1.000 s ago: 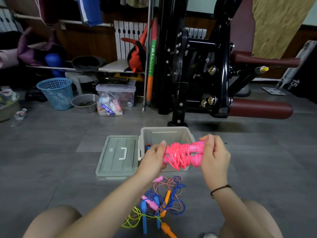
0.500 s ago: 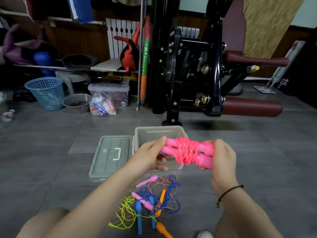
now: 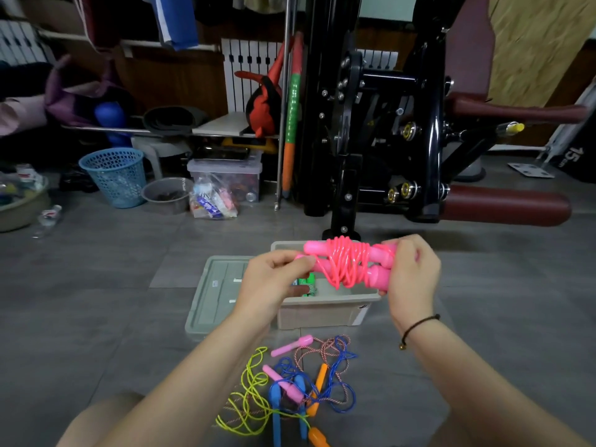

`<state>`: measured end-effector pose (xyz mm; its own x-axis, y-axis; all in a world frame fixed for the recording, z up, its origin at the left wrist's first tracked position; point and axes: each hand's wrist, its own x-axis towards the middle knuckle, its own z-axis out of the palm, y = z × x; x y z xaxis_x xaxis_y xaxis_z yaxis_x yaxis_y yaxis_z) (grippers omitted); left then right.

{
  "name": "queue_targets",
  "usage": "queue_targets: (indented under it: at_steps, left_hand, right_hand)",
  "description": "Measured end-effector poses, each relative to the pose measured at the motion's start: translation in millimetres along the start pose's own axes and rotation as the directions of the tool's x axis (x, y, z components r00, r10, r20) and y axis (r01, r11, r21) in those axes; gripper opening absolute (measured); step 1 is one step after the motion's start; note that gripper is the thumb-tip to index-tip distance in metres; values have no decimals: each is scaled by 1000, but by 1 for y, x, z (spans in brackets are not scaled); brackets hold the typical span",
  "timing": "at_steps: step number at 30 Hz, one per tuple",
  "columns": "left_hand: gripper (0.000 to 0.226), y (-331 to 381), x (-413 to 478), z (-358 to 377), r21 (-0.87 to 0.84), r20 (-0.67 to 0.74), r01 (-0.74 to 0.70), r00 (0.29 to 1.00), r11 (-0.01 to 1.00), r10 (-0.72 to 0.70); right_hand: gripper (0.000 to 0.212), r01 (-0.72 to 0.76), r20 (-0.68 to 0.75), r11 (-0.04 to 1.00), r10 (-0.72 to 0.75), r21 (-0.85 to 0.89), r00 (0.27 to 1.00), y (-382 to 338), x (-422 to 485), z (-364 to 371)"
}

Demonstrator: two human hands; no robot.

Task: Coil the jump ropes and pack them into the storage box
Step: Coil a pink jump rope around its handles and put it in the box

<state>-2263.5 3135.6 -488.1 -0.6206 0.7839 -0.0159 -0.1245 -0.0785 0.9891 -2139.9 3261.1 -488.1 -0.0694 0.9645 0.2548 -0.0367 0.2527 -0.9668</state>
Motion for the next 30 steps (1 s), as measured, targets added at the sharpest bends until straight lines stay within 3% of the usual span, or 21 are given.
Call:
queue_targets:
  at_steps: [4,8,13,20,26,30]
  left_hand:
    - [11,-6,9,-3,35,20,126,992,991,-127]
    - [13,-14,17,-4,-104,53,288,957,952,-284]
    - [10,-15,22,-2,-76,157,349,929,934,-334]
    - [12,-27,19,9,-102,140,401,912,910,-386]
    - [12,-34,35,6,-243,-129,276,941,930,-313]
    - [8,-17,36,1,-280,-118,182,968,943,-222]
  right_hand:
    - [20,-93,-3,991,93,96,996,20,0,8]
    - [21,-59,12,997,59,40,998,27,7,15]
    - [19,-55,21,998,54,26,998,30,13,11]
    - [28,-59,30,998,59,13,998,30,9,0]
    - [19,-270,125,962,263,39,957,37,-29,21]
    - [29,-582,301,776,510,242,806,33,-40,26]
